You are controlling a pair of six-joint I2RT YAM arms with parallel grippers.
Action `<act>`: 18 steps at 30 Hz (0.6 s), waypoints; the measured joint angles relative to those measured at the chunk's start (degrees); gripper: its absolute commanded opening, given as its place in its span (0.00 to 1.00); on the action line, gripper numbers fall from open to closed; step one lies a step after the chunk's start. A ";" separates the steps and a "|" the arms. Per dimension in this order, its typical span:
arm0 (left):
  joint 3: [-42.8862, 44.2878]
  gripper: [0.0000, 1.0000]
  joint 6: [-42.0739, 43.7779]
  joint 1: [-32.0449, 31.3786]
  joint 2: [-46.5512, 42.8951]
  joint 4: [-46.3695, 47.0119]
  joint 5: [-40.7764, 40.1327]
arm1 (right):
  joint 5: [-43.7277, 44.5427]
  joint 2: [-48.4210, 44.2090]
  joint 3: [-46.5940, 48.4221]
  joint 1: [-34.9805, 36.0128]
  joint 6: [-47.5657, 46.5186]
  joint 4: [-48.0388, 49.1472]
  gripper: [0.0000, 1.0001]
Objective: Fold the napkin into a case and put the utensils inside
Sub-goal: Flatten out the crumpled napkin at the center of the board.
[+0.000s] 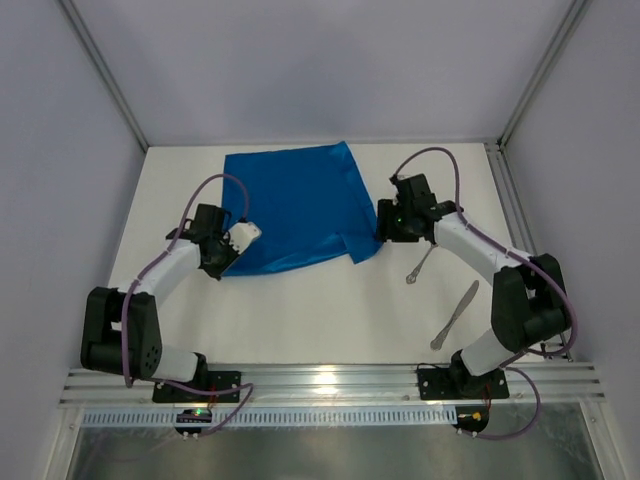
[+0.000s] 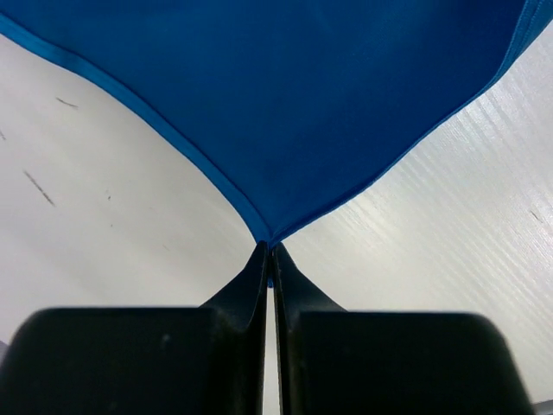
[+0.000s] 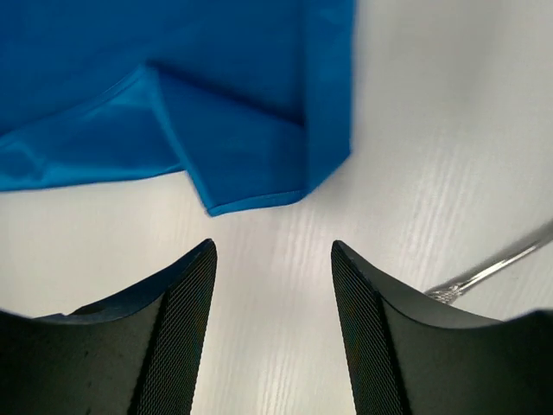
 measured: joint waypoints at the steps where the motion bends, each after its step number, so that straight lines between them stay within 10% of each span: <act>1: 0.00 0.00 -0.02 0.00 -0.76 0.00 0.04 | 1.57 -1.27 0.04 2.49 -1.49 0.04 0.60; 18: 0.00 0.00 -0.68 0.00 -2.91 -0.07 0.04 | 5.86 15.28 7.26 16.46 -17.03 -3.10 0.56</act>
